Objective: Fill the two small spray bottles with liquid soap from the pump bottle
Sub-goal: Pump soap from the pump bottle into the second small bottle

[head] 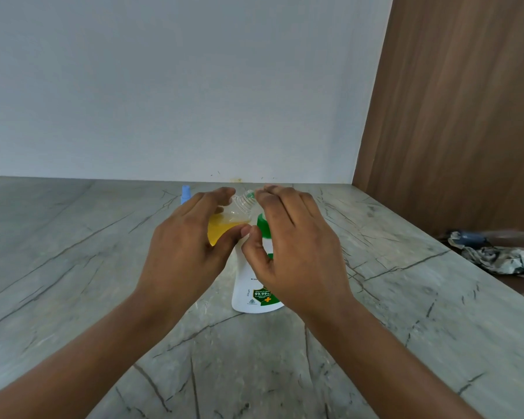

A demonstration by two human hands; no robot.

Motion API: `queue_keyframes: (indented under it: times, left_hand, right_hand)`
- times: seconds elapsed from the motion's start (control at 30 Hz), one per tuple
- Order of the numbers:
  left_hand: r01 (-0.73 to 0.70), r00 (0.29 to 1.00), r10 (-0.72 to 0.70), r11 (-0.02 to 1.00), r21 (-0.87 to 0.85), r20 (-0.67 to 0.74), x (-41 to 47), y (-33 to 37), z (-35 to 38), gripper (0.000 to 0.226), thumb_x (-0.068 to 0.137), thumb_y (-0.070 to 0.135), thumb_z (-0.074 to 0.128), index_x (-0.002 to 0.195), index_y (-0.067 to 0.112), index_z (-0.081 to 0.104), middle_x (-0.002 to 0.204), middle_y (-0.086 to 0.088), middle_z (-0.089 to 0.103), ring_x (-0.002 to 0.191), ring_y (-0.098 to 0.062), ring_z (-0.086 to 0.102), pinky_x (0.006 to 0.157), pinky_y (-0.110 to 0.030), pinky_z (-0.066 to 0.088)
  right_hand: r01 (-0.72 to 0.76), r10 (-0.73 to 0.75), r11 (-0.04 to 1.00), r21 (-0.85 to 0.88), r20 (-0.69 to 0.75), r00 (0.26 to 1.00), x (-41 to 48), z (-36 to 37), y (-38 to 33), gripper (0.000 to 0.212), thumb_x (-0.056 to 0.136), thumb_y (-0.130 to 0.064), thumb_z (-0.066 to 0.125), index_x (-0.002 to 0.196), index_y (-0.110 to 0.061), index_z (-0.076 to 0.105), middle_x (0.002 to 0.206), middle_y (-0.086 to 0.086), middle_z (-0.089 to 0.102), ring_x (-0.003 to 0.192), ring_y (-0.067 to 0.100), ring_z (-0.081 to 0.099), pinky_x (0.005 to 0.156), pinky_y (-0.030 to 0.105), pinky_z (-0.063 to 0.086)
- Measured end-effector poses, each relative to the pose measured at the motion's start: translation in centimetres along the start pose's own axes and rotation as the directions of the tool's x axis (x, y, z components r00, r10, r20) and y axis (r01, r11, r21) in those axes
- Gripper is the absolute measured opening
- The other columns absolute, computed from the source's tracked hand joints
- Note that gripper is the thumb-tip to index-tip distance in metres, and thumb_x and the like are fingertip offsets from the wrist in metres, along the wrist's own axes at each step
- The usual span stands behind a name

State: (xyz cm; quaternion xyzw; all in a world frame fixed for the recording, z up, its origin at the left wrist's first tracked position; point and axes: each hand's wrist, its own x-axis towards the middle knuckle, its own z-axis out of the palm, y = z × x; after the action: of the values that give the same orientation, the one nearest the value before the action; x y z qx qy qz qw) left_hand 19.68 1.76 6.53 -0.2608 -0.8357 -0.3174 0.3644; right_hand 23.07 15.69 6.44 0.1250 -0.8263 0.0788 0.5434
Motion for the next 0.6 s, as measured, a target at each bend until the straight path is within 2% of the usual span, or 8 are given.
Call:
queue_keyframes:
  times: [0.07,0.17,0.4,0.6]
  left_hand:
    - [-0.006,1.000,0.006,1.000,0.004,-0.003,0.0,-0.1,0.0,0.050,0.080,0.050,0.051,0.119,0.019,0.059,0.101,0.007,0.065,0.082,-0.002,0.052,0.068,-0.007,0.034]
    - [-0.007,1.000,0.007,1.000,-0.014,-0.003,0.1,0.1,0.0,0.054,0.078,0.054,0.046,0.119,0.020,0.058,0.100,0.009,0.064,0.081,0.004,0.048,0.068,-0.007,0.034]
    - [-0.011,1.000,0.010,1.000,0.011,0.029,-0.3,-0.5,0.0,0.055,0.079,0.054,0.045,0.120,0.019,0.058,0.101,0.008,0.064,0.081,-0.006,0.056,0.068,-0.006,0.034]
    - [-0.004,0.999,0.004,1.000,0.009,0.039,-0.6,-0.5,0.3,0.056,0.080,0.056,0.043,0.119,0.019,0.058,0.099,0.007,0.064,0.080,0.002,0.047,0.067,-0.006,0.034]
  right_hand:
    - [-0.004,0.004,1.000,0.008,-0.012,1.000,-0.1,0.1,0.0,0.036,0.082,-0.024,0.051,0.108,-0.002,0.064,0.104,0.009,0.064,0.098,0.019,0.053,0.077,0.021,0.042]
    - [0.004,-0.002,0.999,0.035,-0.042,0.999,-0.2,0.2,0.2,0.036,0.083,-0.024,0.052,0.107,-0.001,0.065,0.105,0.010,0.064,0.100,0.020,0.053,0.080,0.022,0.041]
    - [-0.013,0.017,0.998,0.068,-0.060,0.998,-0.7,1.0,-0.2,0.034,0.083,-0.021,0.053,0.105,0.001,0.066,0.104,0.012,0.064,0.099,0.022,0.054,0.083,0.021,0.041]
    - [0.018,-0.011,0.996,0.082,-0.081,0.997,-1.1,1.4,0.1,0.033,0.084,-0.019,0.053,0.104,0.003,0.067,0.103,0.014,0.066,0.102,0.023,0.054,0.089,0.024,0.042]
